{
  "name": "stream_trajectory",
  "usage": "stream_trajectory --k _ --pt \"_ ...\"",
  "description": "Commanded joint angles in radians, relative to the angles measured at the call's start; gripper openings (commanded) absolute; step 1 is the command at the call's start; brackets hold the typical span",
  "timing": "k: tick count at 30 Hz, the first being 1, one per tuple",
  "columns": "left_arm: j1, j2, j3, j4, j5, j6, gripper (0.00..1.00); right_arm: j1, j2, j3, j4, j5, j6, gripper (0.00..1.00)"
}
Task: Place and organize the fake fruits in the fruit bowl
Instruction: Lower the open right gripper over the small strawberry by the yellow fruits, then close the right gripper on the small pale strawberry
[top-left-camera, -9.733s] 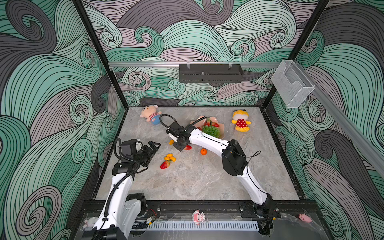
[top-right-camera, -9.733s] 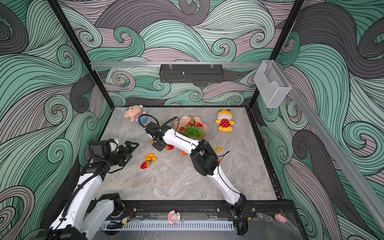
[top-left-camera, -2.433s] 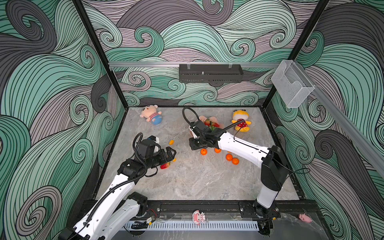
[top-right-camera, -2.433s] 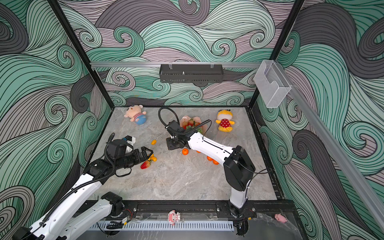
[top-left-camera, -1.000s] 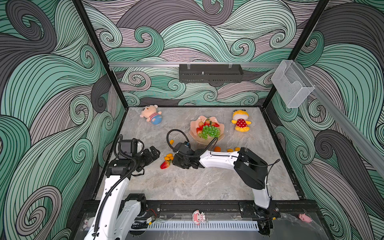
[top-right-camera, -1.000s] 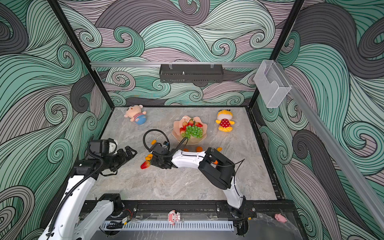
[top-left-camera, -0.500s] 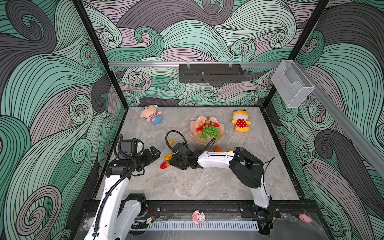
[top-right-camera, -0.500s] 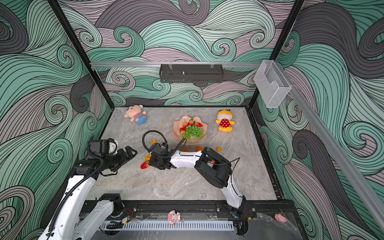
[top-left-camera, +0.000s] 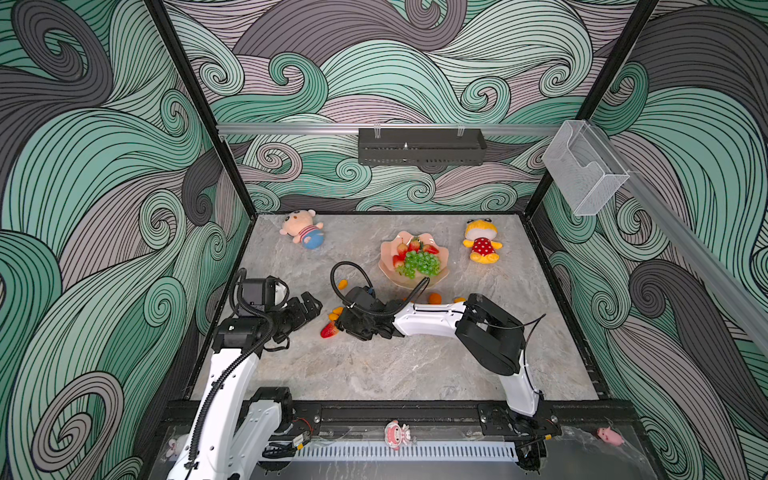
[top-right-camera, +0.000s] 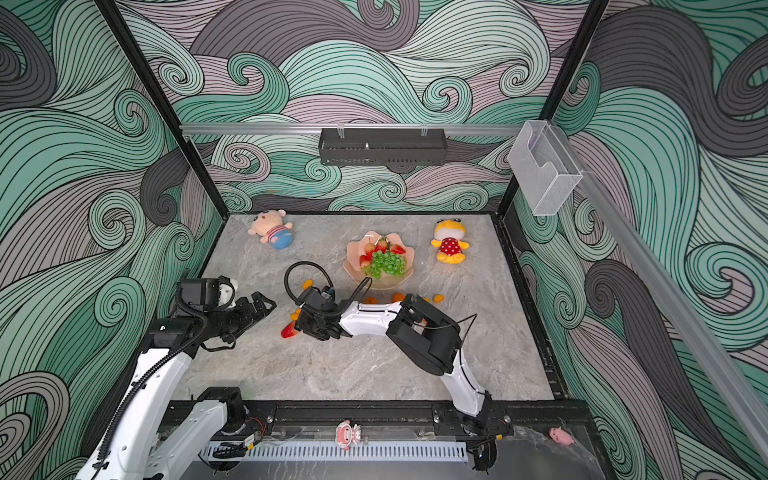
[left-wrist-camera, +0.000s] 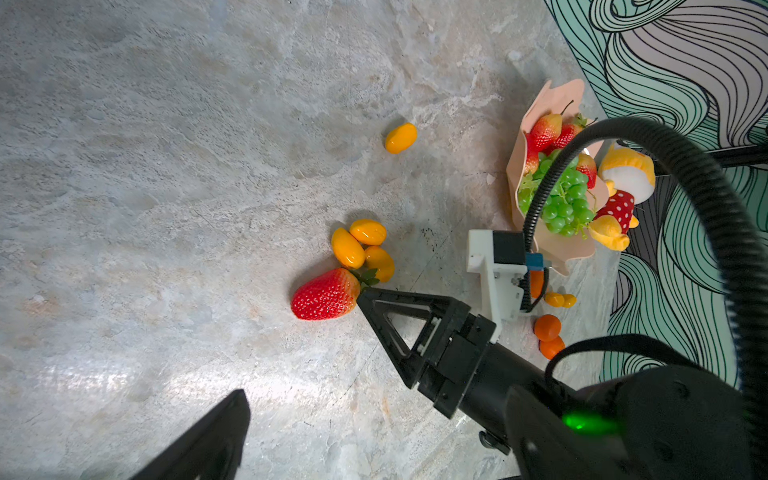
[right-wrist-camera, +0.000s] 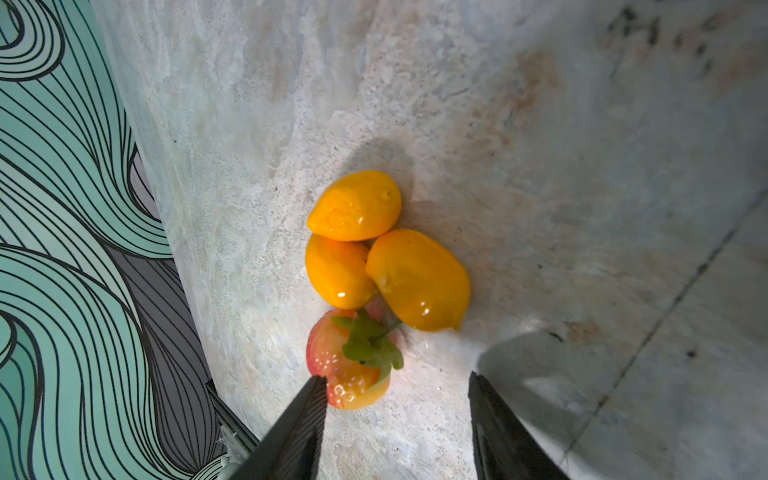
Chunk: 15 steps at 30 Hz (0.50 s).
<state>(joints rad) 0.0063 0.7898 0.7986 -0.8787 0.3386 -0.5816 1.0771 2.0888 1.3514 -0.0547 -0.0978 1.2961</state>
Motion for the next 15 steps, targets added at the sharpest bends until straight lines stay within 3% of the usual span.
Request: stream_trajectory --k 1,15 --pt "0.014 -0.002 0.034 -0.005 0.013 0.023 0.99 -0.008 0.028 0.031 0.013 -0.012 0.014 0.55" --pt "0.014 0.007 0.039 0.004 0.032 0.031 0.99 -0.033 0.096 0.065 0.002 -0.012 0.036 0.47"
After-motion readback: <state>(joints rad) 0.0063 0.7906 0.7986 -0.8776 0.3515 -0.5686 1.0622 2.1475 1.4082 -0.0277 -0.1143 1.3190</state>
